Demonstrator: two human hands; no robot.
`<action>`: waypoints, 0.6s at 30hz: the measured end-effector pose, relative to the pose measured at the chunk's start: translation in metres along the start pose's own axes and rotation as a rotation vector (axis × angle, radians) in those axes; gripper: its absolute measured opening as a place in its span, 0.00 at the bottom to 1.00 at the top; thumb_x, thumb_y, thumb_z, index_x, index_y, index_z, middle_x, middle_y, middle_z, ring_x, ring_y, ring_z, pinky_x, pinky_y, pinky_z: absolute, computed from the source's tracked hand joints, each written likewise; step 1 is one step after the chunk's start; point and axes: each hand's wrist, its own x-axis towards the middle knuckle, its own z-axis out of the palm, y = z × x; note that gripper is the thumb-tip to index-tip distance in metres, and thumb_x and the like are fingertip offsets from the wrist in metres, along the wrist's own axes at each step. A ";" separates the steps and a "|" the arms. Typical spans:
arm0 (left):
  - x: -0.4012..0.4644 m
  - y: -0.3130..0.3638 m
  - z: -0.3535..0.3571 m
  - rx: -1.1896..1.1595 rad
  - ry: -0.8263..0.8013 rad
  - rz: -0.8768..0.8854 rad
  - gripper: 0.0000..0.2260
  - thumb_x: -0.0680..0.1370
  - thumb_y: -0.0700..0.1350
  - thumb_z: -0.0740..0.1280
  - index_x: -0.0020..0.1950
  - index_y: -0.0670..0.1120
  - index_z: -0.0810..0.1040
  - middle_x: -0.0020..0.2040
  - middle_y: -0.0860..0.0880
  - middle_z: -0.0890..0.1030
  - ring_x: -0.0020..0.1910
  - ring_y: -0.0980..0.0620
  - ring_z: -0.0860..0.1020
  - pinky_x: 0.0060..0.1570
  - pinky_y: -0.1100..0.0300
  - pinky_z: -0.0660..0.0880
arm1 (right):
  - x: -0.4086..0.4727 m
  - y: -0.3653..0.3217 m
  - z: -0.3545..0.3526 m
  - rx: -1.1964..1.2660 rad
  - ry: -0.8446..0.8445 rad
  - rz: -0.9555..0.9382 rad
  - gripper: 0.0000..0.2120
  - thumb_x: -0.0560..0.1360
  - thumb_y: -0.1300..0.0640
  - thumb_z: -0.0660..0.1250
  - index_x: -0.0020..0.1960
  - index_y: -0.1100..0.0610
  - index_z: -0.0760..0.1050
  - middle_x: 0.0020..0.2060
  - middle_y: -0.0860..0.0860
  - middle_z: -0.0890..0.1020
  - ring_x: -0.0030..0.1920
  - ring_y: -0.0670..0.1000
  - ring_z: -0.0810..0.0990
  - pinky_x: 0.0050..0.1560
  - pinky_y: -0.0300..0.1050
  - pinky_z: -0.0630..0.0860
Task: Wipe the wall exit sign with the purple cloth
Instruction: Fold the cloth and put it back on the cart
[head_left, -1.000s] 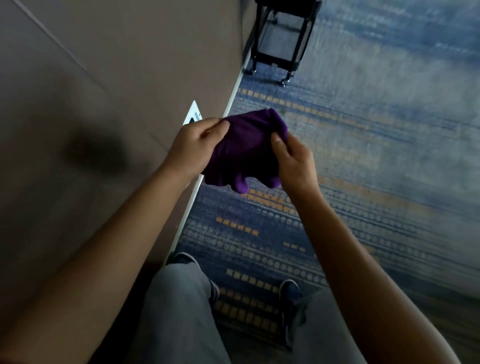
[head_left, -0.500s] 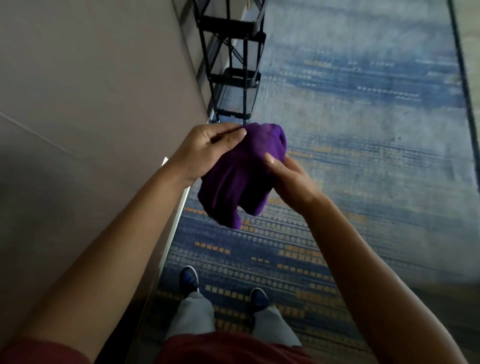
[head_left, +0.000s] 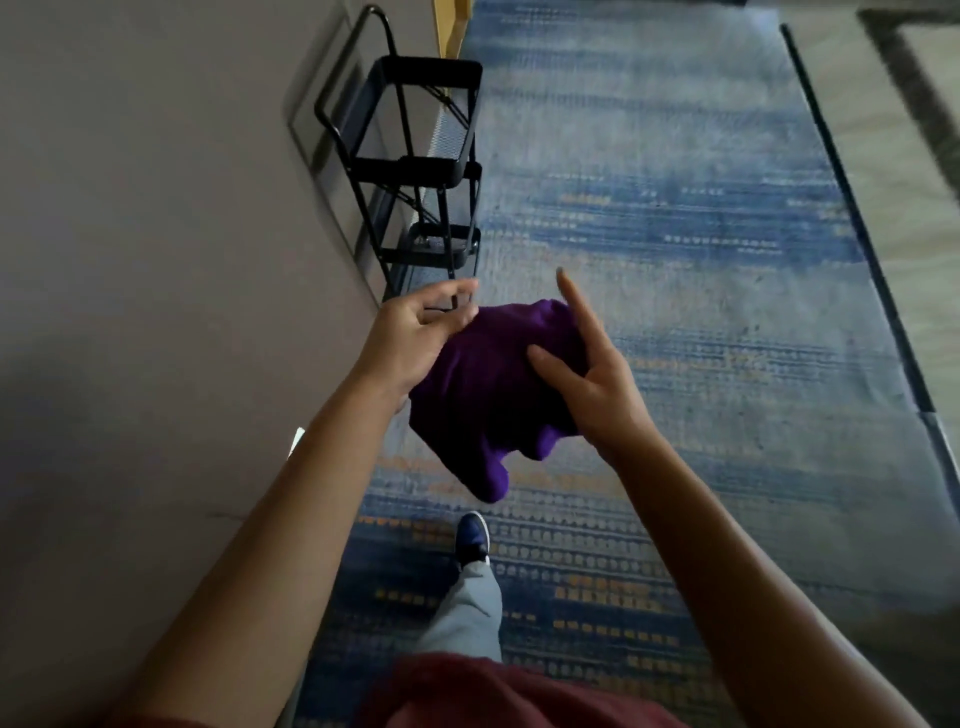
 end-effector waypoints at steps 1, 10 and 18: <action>0.019 0.005 0.001 -0.049 -0.026 -0.019 0.12 0.80 0.45 0.74 0.63 0.56 0.85 0.54 0.45 0.88 0.56 0.48 0.86 0.64 0.48 0.81 | 0.016 -0.002 -0.003 -0.021 -0.009 0.009 0.27 0.82 0.59 0.68 0.75 0.38 0.69 0.70 0.44 0.77 0.67 0.44 0.78 0.66 0.47 0.78; 0.146 0.021 0.039 -0.596 -0.247 -0.143 0.35 0.78 0.61 0.72 0.81 0.52 0.65 0.81 0.45 0.66 0.79 0.44 0.67 0.77 0.39 0.66 | 0.152 -0.044 -0.048 0.190 0.254 0.105 0.17 0.84 0.59 0.63 0.70 0.49 0.78 0.66 0.47 0.81 0.66 0.46 0.80 0.58 0.40 0.81; 0.258 0.046 0.106 -0.679 -0.235 -0.156 0.28 0.82 0.61 0.62 0.79 0.48 0.70 0.73 0.44 0.77 0.75 0.44 0.74 0.74 0.45 0.70 | 0.285 -0.029 -0.109 0.468 0.270 0.144 0.15 0.83 0.57 0.65 0.66 0.46 0.81 0.69 0.51 0.80 0.69 0.53 0.79 0.66 0.53 0.79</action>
